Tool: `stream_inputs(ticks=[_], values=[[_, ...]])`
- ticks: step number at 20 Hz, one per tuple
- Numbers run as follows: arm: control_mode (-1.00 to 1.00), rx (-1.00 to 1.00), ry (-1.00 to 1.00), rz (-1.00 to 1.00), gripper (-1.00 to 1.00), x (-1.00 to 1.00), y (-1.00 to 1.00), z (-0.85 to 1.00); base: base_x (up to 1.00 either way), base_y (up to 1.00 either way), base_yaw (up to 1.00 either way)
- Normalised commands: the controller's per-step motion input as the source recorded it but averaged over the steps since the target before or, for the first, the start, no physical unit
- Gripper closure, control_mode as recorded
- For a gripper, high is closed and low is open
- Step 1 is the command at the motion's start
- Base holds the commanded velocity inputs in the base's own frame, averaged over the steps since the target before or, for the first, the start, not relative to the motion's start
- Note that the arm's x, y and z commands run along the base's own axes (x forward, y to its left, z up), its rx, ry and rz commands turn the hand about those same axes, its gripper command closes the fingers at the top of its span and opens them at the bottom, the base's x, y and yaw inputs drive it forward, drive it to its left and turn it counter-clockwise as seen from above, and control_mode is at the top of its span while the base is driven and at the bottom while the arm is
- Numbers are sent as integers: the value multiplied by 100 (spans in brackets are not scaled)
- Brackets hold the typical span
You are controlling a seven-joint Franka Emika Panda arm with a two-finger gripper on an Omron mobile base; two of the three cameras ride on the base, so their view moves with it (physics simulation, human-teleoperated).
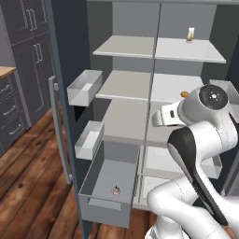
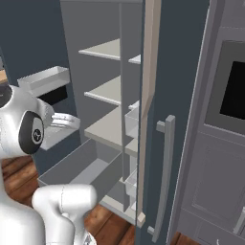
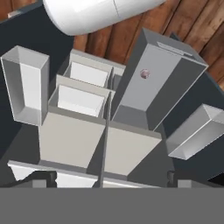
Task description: Take the tangerine and garlic from the fridge shelf and place them in the freezer drawer to begin freezing them.
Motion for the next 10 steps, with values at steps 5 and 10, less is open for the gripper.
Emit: stream_inputs(ticks=[5, 10], values=[[-100, 5, 0, 0, -100, 0, -41, -4, 0, 0, 0], [-100, 12, 0, 0, -100, 0, -41, -9, 0, 0, 0]])
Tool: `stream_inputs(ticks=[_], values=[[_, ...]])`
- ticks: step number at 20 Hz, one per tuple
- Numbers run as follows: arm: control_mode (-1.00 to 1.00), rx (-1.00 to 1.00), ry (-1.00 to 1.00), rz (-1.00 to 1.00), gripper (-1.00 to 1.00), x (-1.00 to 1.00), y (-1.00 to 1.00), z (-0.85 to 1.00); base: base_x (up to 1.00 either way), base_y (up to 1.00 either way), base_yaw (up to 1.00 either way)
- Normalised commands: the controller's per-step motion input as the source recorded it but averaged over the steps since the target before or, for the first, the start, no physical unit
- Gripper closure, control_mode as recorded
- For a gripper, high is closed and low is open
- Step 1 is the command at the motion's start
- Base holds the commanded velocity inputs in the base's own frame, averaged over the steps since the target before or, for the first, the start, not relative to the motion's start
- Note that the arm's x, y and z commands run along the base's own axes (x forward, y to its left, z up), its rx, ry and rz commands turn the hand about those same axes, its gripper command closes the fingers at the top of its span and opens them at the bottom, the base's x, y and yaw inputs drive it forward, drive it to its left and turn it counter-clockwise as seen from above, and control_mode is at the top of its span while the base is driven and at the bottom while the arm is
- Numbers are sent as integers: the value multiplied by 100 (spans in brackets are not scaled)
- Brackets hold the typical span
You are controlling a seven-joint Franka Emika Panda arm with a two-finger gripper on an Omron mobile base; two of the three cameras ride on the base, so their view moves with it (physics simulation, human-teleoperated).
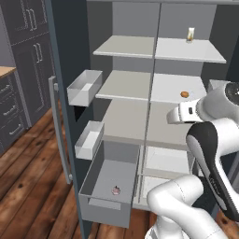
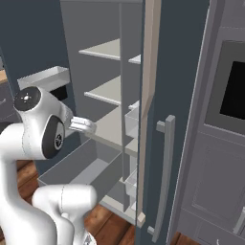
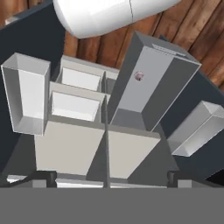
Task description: Take the tangerine and garlic from the fridge shelf and place them in the freezer drawer to begin freezing them.
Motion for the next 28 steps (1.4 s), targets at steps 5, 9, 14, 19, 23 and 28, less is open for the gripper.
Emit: stream_inputs(ticks=[5, 9, 14, 19, 23, 28], values=[[100, 0, 0, 0, -100, 0, 0, 0, 0, 0, -12], [100, 0, 0, 0, -100, 0, 0, 0, 0, -6, -32], [100, 0, 0, 0, -100, 0, 0, 0, 0, 0, -34], [100, 0, 0, 0, -100, 0, 0, 0, 0, 1, -35], [100, 0, 0, 0, -100, 0, 0, 0, 0, 11, -38], [100, 0, 0, 0, -100, 0, 0, 0, 6, 8, -36]])
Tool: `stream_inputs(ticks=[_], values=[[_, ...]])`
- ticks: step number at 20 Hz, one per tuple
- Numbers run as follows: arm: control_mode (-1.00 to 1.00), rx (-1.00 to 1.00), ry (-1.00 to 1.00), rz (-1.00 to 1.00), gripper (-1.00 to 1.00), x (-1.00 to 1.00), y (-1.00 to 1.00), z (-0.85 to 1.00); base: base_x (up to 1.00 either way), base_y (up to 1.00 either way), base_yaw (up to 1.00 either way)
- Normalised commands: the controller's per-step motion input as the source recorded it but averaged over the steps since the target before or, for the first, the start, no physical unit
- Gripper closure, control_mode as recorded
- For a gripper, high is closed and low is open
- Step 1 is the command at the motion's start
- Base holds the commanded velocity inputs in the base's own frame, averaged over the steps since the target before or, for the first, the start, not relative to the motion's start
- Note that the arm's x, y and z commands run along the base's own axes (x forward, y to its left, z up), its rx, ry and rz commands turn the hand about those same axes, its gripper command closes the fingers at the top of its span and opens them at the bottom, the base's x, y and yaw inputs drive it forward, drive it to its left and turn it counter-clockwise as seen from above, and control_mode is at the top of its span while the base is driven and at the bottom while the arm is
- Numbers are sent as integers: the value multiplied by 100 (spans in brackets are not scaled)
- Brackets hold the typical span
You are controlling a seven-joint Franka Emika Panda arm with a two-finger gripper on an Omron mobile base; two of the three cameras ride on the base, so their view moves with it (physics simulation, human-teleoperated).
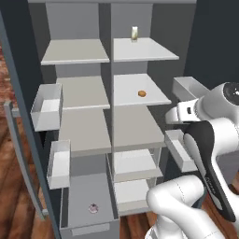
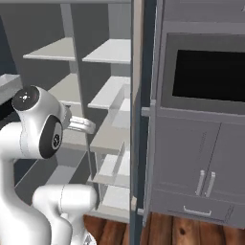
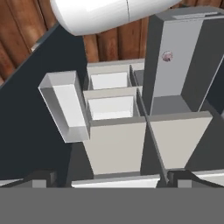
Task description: Take the tangerine and garlic from the fridge shelf and place them in the freezer drawer to begin freezing them.
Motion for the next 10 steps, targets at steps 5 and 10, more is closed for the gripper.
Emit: stream_inputs(ticks=[5, 10], values=[[100, 0, 0, 0, -100, 0, 0, 0, 10, 6, -29], [100, 0, 0, 0, -100, 0, 0, 0, 27, -3, -27]])
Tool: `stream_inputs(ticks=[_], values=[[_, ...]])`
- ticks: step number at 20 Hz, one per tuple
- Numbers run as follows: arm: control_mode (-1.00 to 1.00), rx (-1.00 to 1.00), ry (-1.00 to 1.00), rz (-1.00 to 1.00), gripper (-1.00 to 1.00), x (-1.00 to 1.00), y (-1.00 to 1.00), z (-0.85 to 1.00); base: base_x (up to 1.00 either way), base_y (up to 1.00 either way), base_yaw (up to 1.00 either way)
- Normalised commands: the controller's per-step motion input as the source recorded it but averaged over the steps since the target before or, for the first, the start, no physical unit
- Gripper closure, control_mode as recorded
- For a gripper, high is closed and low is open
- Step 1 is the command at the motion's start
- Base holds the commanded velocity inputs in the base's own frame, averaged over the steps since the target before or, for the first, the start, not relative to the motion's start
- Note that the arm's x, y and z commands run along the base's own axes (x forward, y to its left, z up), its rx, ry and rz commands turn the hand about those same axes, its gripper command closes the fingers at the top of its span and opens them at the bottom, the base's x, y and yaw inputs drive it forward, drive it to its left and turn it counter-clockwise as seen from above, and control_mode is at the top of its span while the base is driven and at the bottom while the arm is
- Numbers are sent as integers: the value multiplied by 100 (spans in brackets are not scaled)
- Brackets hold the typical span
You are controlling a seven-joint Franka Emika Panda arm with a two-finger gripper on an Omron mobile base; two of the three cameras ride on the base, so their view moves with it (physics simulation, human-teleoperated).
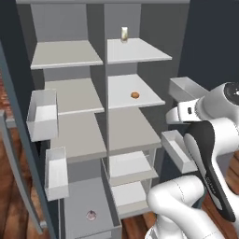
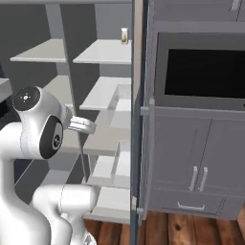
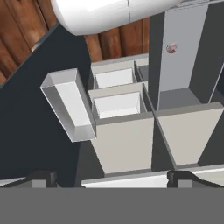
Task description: Take the tangerine and garlic from the fridge shelf and place them in the freezer drawer to begin freezing them.
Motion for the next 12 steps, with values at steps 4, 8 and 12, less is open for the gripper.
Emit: stream_inputs(ticks=[4, 8, 12], values=[[100, 0, 0, 0, -100, 0, 0, 0, 41, -10, -18], [100, 0, 0, 0, -100, 0, 0, 0, 44, 0, -3], [100, 0, 0, 0, -100, 0, 0, 0, 44, 0, 0]])
